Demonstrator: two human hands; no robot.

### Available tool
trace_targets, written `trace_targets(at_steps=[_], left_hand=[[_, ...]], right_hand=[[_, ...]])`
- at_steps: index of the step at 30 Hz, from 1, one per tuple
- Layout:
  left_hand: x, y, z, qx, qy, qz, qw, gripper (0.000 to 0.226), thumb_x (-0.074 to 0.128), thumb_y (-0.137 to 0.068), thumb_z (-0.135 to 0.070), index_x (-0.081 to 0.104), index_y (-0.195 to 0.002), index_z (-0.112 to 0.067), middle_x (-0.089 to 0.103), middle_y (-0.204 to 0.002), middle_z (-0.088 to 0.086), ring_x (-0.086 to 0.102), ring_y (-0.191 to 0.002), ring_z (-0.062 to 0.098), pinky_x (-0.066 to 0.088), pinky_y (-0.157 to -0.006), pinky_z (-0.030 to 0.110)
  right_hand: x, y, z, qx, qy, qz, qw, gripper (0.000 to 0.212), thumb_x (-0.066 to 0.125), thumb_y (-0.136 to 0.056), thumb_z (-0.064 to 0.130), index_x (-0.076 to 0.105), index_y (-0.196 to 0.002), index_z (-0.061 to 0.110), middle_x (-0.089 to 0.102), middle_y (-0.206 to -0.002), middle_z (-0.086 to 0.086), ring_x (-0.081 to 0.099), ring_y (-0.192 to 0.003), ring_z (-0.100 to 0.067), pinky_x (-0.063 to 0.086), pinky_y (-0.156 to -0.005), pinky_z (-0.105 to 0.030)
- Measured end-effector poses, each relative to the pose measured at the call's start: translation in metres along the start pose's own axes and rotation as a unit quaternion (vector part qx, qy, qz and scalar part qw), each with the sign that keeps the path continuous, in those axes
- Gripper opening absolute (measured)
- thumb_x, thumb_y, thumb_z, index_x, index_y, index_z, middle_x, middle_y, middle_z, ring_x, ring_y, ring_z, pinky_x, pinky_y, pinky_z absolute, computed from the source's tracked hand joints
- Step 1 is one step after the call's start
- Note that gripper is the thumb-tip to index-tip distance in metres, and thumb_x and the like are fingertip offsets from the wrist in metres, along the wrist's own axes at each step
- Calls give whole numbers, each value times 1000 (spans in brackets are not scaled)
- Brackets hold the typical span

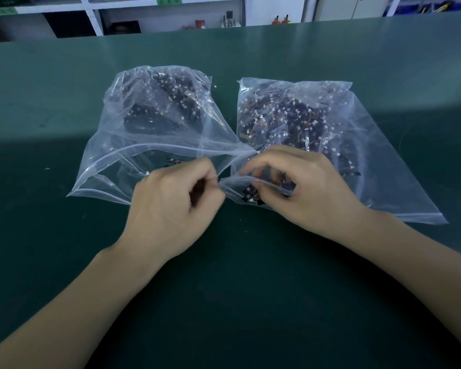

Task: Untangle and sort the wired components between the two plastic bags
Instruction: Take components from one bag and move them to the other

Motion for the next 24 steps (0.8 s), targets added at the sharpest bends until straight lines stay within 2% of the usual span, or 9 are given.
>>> trace_targets(at_steps=[2,5,8,12,16,18,24], left_hand=[[-5,-2,12,-30,-68,-1,997,17,53,-90,-35,54,-76,-26,49,-59,-12,47,-56,12,29,-56,25],[-9,-2,38,-90,-158,11,983,18,62,-95,-39,55,-81,-28,51,-65,-15,49,-63,19,33,-62,32],[-10,-1,59,-121,-196,44,972,23,58,-97,-54,51,-95,-32,50,-75,-16,53,-72,25,36,-65,36],[-7,-1,70,-137,-219,86,962,42,49,-93,-77,54,-104,-37,58,-83,-15,56,-78,22,40,-66,37],[-5,-2,60,-120,-198,85,969,22,63,-95,-58,60,-91,-36,57,-76,-16,61,-78,21,39,-64,34],[-6,-2,60,-121,-202,80,969,20,65,-96,-51,60,-85,-36,57,-76,-16,61,-78,21,39,-64,34],[-13,-4,56,-97,-202,42,974,14,69,-95,-44,68,-85,-34,60,-81,-15,57,-75,21,37,-66,33]], right_hand=[[0,0,1,0,-1,-2,1000,30,75,-90,4,76,-112,25,63,-94,20,59,-70,-13,56,-66,-39],[1,0,0,2,-3,4,1000,29,75,-91,7,76,-112,27,64,-94,20,59,-70,-13,56,-66,-37],[2,0,-1,4,-5,8,1000,28,74,-92,8,76,-112,28,66,-95,18,60,-71,-14,56,-67,-36],[3,0,-2,2,-8,8,1000,28,73,-91,8,76,-112,27,66,-95,18,59,-70,-15,55,-67,-37],[4,0,-3,1,-9,10,1000,27,73,-92,8,76,-111,27,66,-94,17,58,-69,-15,55,-66,-36],[5,1,-3,1,-7,12,1000,27,73,-92,8,76,-111,27,66,-94,17,58,-69,-14,54,-67,-34],[5,1,-4,8,-6,15,1000,22,76,-93,16,75,-110,29,67,-95,18,59,-69,-12,54,-68,-29]])
Point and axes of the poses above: each hand's wrist, its own y-axis away from the middle knuckle, its own x-axis out of the palm, z = x × y, the point moved 10 cm from there along -y, towards the middle knuckle
